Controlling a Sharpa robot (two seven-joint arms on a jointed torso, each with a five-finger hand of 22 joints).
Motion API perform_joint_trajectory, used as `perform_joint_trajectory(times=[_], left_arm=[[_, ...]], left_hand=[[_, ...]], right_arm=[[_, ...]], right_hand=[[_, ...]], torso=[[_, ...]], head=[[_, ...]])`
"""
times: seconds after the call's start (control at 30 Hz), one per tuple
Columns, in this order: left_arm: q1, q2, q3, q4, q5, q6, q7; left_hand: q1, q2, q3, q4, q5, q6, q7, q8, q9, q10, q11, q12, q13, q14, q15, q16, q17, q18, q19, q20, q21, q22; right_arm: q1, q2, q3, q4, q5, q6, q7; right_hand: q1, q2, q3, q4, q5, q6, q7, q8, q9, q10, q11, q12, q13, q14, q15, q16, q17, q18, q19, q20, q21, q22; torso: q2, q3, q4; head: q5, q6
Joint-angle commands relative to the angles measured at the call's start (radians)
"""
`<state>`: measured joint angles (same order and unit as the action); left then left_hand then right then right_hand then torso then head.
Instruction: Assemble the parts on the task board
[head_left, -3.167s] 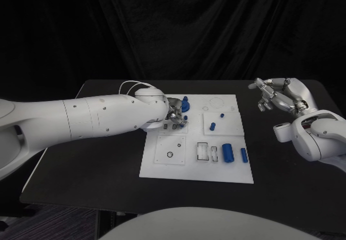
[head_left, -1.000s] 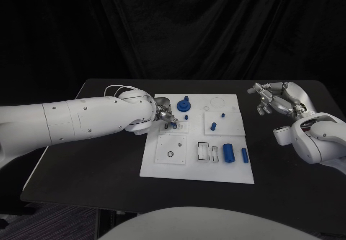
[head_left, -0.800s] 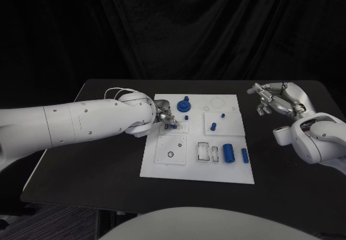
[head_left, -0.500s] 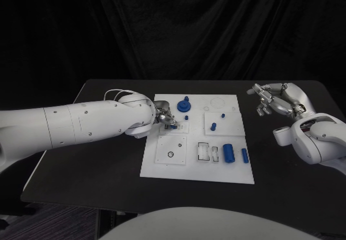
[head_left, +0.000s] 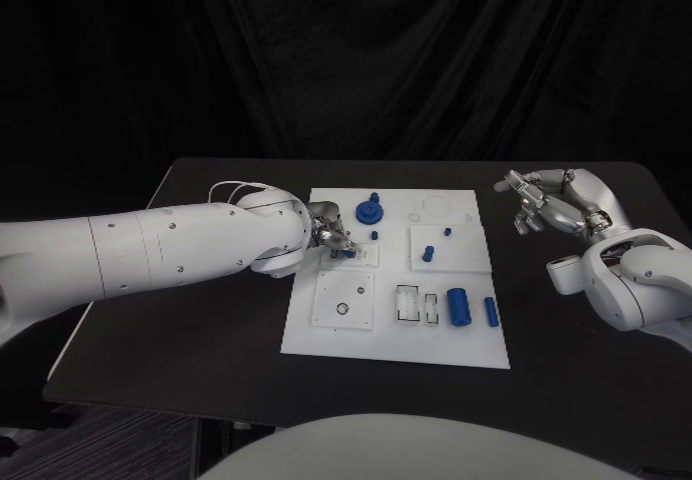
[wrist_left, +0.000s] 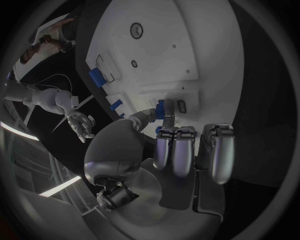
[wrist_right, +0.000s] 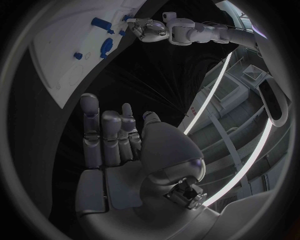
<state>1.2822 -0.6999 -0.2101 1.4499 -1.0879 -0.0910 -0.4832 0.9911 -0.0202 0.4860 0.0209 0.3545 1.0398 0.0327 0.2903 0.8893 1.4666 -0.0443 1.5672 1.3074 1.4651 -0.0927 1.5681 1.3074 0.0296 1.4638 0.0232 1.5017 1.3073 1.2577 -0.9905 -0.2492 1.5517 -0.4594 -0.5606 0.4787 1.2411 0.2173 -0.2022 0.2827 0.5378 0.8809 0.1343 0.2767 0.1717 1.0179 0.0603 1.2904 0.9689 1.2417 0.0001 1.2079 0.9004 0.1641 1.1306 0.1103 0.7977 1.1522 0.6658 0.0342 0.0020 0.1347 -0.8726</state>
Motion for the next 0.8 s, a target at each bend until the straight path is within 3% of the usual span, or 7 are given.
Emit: perform_joint_trajectory(times=[0.03, 0.53, 0.8], left_arm=[[-0.006, 0.002, -0.001, -0.001, 0.005, -0.032, 0.028], [-0.021, 0.000, -0.001, -0.001, 0.005, -0.051, 0.033], [-0.025, -0.002, -0.001, 0.001, 0.005, -0.026, 0.020]], left_hand=[[0.004, 0.013, 0.002, 0.006, -0.005, -0.002, -0.007, -0.005, 0.001, 0.104, -0.001, 0.004, 0.263, 0.106, -0.001, 0.003, 0.263, 0.010, -0.006, -0.003, -0.004, 0.105], [0.007, 0.019, 0.004, 0.008, -0.003, -0.001, -0.006, -0.007, 0.003, 0.104, -0.001, 0.004, 0.263, 0.106, -0.001, 0.003, 0.263, 0.011, -0.009, -0.003, -0.006, 0.101], [0.004, 0.015, -0.003, 0.012, -0.012, -0.003, -0.004, -0.010, 0.004, 0.104, 0.001, 0.004, 0.263, 0.106, 0.000, 0.003, 0.263, 0.013, -0.013, -0.002, -0.009, 0.096]], right_arm=[[-0.003, 0.000, 0.001, 0.000, -0.005, 0.011, -0.015], [-0.004, -0.001, 0.001, -0.002, -0.005, 0.014, -0.017], [-0.005, -0.002, 0.001, -0.002, -0.006, 0.014, -0.020]], right_hand=[[0.011, 0.002, 0.006, -0.001, 0.004, 0.002, -0.003, 0.002, -0.001, -0.010, 0.000, -0.004, -0.002, -0.006, 0.000, -0.007, -0.002, 0.005, -0.009, 0.000, -0.004, -0.002], [0.013, 0.002, 0.008, -0.001, 0.004, 0.001, -0.003, 0.002, -0.001, -0.011, 0.000, -0.004, -0.003, -0.006, 0.000, -0.007, -0.002, 0.005, -0.010, 0.000, -0.005, -0.002], [0.018, 0.001, 0.011, -0.002, 0.006, 0.001, -0.003, 0.001, -0.002, -0.011, 0.000, -0.004, -0.003, -0.007, -0.001, -0.008, -0.004, 0.005, -0.010, 0.000, -0.007, -0.002]], torso=[[0.000, 0.0003, 0.0002], [-0.001, 0.0002, -0.0012], [-0.001, 0.0010, -0.0001]], head=[[-0.002, 0.000], [0.001, 0.000], [0.001, 0.000]])
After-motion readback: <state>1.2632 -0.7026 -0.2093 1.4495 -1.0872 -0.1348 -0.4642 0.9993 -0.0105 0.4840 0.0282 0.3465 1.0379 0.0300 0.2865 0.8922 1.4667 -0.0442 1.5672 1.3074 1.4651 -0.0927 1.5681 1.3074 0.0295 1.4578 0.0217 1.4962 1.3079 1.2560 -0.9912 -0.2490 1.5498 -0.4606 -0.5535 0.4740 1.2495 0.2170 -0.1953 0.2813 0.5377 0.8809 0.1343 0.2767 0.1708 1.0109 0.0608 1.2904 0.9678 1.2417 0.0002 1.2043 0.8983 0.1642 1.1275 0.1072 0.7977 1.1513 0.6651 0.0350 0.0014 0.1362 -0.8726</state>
